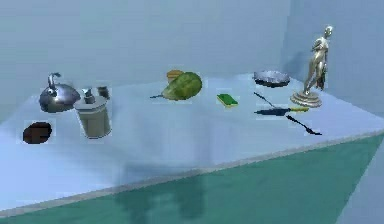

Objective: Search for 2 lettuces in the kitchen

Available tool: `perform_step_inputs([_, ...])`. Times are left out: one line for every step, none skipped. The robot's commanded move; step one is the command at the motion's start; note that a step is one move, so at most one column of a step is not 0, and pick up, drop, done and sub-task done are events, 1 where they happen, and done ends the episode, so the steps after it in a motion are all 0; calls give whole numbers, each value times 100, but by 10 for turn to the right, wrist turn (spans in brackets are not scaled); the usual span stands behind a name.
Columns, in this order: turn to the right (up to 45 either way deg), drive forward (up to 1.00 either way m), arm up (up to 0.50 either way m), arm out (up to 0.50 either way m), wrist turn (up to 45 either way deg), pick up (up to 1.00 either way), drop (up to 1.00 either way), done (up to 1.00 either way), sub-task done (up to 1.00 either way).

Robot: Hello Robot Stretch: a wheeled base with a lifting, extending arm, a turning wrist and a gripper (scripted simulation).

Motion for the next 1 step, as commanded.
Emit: perform_step_inputs([0,0,0,0,0,0,0,100,0])
